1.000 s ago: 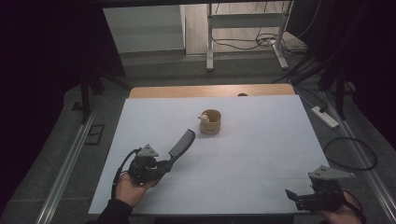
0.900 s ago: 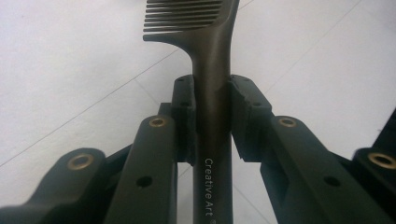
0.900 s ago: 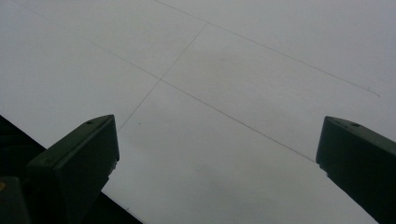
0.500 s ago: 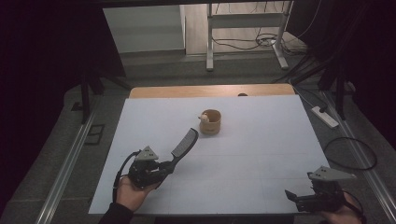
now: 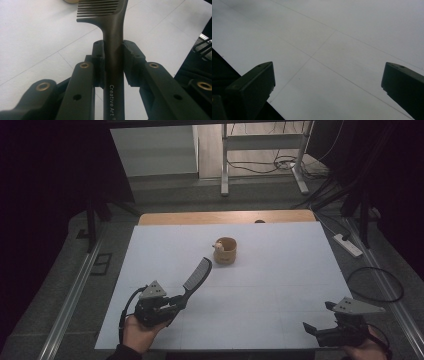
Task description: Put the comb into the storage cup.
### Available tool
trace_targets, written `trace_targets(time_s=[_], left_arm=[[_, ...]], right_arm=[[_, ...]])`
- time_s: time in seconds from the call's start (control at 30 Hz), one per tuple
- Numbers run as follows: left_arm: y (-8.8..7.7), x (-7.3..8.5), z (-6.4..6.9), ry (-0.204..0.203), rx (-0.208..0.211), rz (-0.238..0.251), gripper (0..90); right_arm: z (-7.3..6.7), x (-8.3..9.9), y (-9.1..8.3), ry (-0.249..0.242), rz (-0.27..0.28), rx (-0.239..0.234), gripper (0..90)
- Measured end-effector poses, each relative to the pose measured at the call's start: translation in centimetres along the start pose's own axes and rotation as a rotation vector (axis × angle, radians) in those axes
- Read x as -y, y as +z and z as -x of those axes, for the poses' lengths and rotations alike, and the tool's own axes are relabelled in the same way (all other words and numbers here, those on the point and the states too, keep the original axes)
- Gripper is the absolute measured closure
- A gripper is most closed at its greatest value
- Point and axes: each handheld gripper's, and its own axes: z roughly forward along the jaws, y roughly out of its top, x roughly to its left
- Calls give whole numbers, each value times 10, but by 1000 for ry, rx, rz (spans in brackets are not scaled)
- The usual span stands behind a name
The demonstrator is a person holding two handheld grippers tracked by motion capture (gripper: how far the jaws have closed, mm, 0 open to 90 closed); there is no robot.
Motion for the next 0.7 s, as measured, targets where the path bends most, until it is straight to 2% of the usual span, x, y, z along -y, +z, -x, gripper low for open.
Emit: trace_targets(time_s=[0.33,0.6,0.7], left_arm=[[-5,4,9,-2,-14,26,720],[-5,2,12,-3,-9,46,719],[-2,0,13,-4,-1,48,720]], right_arm=[[-5,-6,2,-24,18,-16,0],[-5,-16,5,-25,71,-57,0],[-7,-22,6,-20,81,-91,0]])
